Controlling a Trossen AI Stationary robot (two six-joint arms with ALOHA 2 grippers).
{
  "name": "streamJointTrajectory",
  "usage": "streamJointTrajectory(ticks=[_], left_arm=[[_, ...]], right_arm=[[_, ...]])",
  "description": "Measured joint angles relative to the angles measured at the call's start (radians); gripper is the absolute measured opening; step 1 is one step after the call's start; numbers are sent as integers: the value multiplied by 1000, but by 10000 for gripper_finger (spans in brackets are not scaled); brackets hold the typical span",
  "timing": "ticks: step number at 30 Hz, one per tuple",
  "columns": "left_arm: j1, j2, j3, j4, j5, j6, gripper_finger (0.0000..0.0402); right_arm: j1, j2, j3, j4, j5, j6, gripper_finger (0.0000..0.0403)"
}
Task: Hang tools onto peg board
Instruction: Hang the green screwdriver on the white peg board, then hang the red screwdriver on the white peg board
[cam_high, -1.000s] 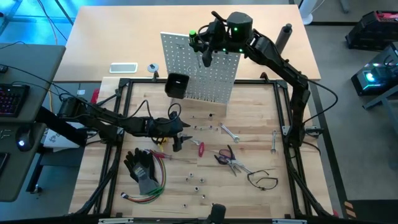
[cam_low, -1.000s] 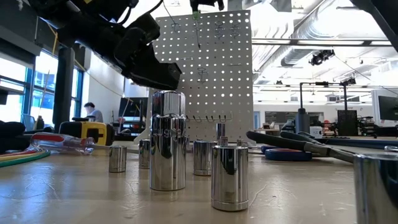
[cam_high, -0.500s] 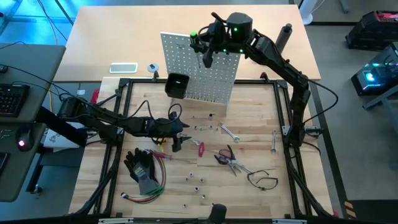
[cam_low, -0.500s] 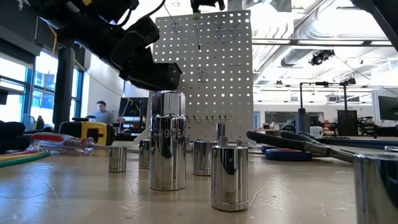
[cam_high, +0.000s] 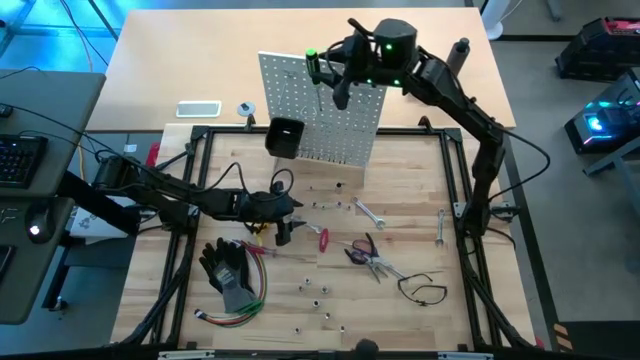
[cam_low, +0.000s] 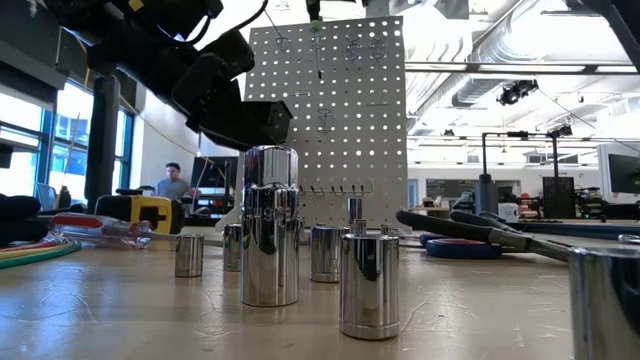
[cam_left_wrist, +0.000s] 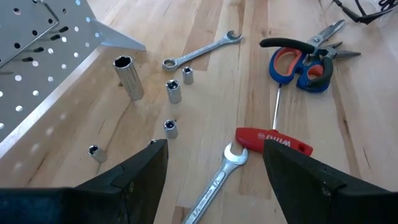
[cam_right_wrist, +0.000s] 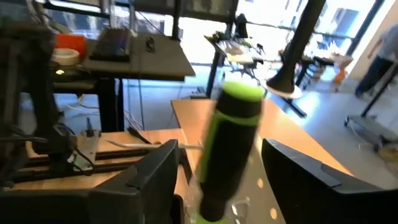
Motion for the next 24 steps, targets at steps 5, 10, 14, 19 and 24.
streamJointTrajectory(ticks=[5,10,14,19,24], left_arm=[[-1,0,0,0,0,-3,255],[-13,0,0,-5,25,-2,255],[-23,0,0,-44,31,-2,255],[-27,0,0,-110,31,-5,255],[-27,0,0,-110,56,-29,255]], right_arm=[[38,-52,0,-16,10,-24,227],[84,-103,0,-98,74,-54,227],[118,-135,0,-210,118,-64,227],[155,-153,0,-359,139,-50,227],[190,-153,0,-519,188,-36,227]])
